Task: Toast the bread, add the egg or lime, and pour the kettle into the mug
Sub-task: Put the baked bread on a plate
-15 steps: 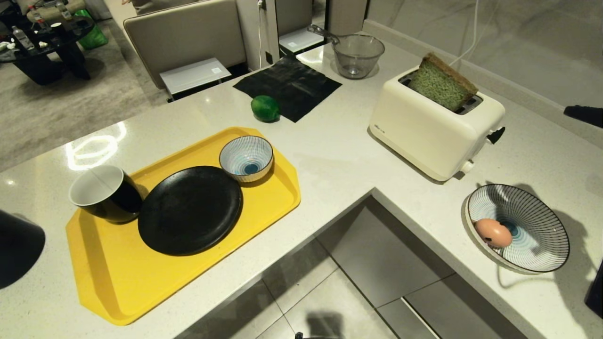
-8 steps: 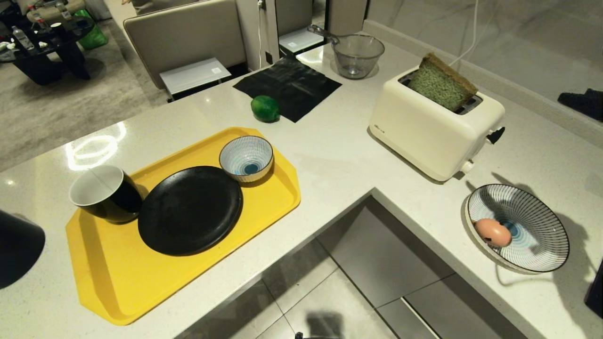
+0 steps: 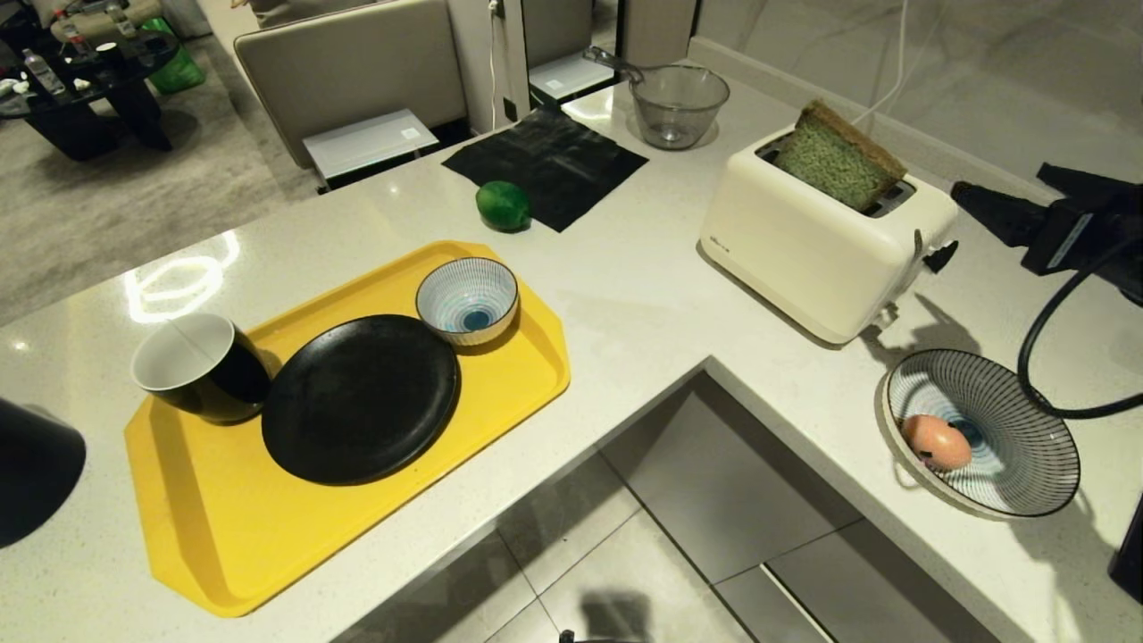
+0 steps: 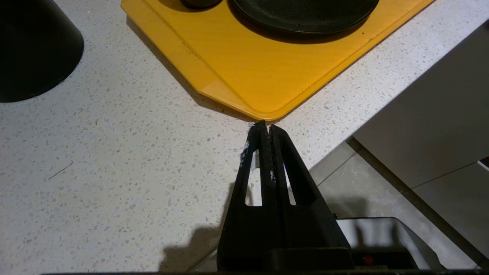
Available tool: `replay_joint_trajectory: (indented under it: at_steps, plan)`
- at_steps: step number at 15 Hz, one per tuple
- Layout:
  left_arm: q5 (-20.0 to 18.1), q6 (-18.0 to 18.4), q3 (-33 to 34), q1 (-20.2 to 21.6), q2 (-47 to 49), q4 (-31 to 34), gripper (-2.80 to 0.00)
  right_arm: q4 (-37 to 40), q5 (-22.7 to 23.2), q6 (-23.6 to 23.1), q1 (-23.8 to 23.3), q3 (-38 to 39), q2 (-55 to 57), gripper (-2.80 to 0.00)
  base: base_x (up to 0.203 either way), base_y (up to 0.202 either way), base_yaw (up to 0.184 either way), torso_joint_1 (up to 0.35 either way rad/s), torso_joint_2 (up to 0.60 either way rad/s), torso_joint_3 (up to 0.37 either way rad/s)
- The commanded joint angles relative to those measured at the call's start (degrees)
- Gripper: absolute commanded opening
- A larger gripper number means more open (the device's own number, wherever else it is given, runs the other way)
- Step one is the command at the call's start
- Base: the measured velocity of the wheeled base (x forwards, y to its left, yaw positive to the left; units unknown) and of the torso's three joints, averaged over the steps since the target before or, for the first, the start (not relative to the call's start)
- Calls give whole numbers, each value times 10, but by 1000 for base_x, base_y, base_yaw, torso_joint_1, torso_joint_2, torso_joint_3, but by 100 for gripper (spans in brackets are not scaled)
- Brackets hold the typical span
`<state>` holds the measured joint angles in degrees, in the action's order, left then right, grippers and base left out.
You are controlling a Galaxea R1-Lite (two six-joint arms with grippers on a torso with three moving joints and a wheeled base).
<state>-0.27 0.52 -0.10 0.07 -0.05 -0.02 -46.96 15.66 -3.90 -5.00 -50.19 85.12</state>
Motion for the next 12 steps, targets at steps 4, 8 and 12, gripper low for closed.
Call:
replay_joint_trajectory:
  at_steps: [4, 8, 12]
  plan:
    - [0, 0, 0, 0, 0, -1, -280, -43, 22, 28, 27, 2, 45, 0, 0, 0, 0, 0, 0, 0]
    - [0, 0, 0, 0, 0, -1, -280, -46, 71, 25, 33, 6, 42, 0, 0, 0, 0, 0, 0, 0]
    - [0, 0, 0, 0, 0, -1, -280, -46, 69, 26, 48, -21, 69, 0, 0, 0, 0, 0, 0, 0]
